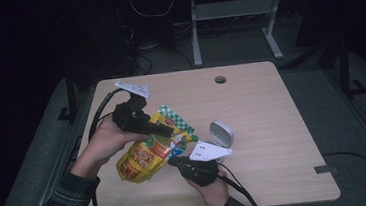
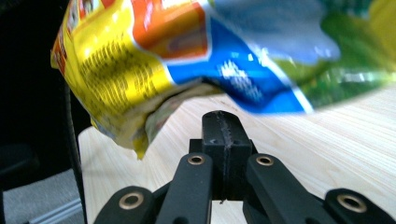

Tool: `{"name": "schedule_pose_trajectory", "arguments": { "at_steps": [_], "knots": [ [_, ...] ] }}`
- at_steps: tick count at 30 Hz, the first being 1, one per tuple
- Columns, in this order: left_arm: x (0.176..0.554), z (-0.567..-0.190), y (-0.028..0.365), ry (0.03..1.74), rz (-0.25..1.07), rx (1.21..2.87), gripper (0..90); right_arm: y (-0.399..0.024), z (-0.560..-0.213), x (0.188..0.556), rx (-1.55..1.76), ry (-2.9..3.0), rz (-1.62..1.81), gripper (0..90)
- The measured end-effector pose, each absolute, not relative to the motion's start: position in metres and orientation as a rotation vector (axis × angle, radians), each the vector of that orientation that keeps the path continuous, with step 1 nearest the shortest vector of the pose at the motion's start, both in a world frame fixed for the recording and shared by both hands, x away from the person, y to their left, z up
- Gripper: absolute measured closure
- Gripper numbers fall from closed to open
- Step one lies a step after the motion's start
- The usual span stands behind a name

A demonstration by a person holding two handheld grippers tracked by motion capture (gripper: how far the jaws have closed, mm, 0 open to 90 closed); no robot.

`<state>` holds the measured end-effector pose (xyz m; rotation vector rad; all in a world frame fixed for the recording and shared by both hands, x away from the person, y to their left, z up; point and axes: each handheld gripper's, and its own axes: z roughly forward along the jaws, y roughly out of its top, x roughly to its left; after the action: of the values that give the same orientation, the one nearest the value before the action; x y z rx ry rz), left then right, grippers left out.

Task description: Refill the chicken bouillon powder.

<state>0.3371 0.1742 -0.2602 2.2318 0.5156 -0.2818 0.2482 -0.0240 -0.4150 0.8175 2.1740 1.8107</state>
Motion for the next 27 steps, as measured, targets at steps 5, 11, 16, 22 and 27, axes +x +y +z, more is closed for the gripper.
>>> {"name": "schedule_pose_trajectory", "arguments": {
  "at_steps": [5,11,16,22,27],
  "knots": [
    [0.334,-0.259,0.189,0.514,-0.26,2.19,90.0,-0.027,-0.417,0.246,0.815,2.199,1.782,90.0],
    [0.334,-0.261,0.204,0.514,-0.222,2.141,90.0,-0.037,-0.411,0.244,0.792,2.22,1.774,90.0],
    [0.334,-0.266,0.212,0.525,-0.179,2.096,90.0,-0.047,-0.406,0.243,0.762,2.236,1.753,90.0],
    [0.334,-0.272,0.219,0.527,-0.094,2.057,90.0,-0.063,-0.397,0.245,0.717,2.291,1.705,90.0],
    [0.335,-0.278,0.228,0.538,-0.019,2.004,90.0,-0.08,-0.393,0.247,0.695,2.341,1.663,90.0]
  ]
}}
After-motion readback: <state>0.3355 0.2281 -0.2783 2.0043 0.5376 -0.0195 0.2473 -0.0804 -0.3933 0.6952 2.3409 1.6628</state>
